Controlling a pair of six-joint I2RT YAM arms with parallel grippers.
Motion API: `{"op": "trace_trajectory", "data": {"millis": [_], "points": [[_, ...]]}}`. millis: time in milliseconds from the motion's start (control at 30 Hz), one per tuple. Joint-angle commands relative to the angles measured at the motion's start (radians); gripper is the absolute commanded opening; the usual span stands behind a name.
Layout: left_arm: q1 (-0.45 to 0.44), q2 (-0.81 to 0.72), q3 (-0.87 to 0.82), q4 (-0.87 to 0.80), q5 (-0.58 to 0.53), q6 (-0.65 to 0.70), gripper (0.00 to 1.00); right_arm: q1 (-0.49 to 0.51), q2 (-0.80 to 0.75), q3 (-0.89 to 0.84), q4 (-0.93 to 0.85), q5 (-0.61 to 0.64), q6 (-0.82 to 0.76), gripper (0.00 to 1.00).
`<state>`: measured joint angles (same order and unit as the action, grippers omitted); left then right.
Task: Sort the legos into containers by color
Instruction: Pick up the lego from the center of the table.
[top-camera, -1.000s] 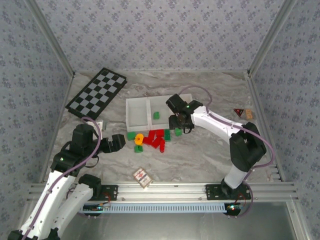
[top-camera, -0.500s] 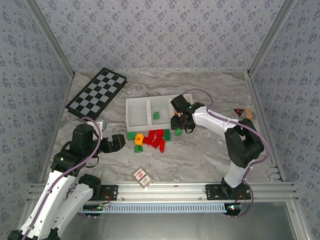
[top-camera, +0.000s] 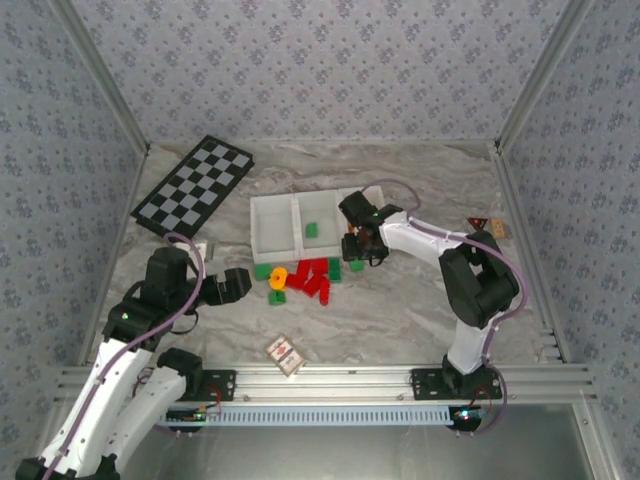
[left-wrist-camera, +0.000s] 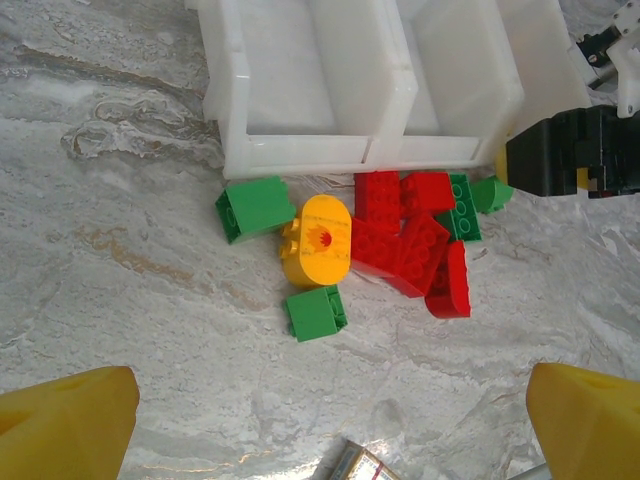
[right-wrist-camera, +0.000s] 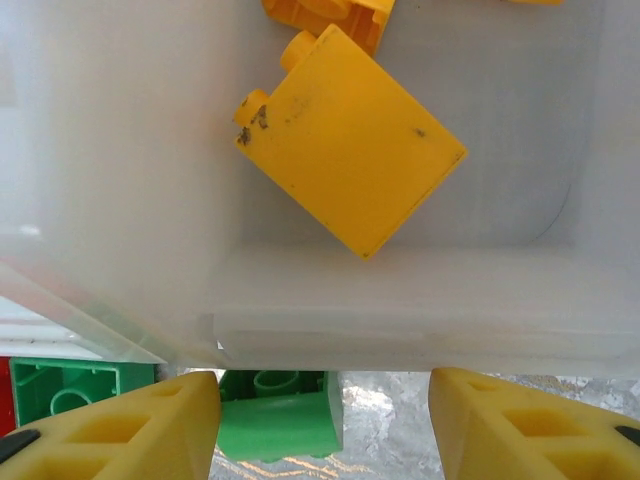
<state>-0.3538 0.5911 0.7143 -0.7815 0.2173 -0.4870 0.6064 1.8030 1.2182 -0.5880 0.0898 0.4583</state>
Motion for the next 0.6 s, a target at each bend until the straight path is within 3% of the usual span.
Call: {"op": "trace_trajectory", "data": {"millis": [0,567], "points": [[-0.002,-0.001,0.000,0.018,0.004,0.005,1.00,0.004,0.054,0.007,0.022,-0.015,-0.017,0.58],[-0.002,-0.001,0.001,0.019,0.002,0.005,0.99,0.039,0.072,0.024,-0.008,0.019,-0.014,0.58]]}}
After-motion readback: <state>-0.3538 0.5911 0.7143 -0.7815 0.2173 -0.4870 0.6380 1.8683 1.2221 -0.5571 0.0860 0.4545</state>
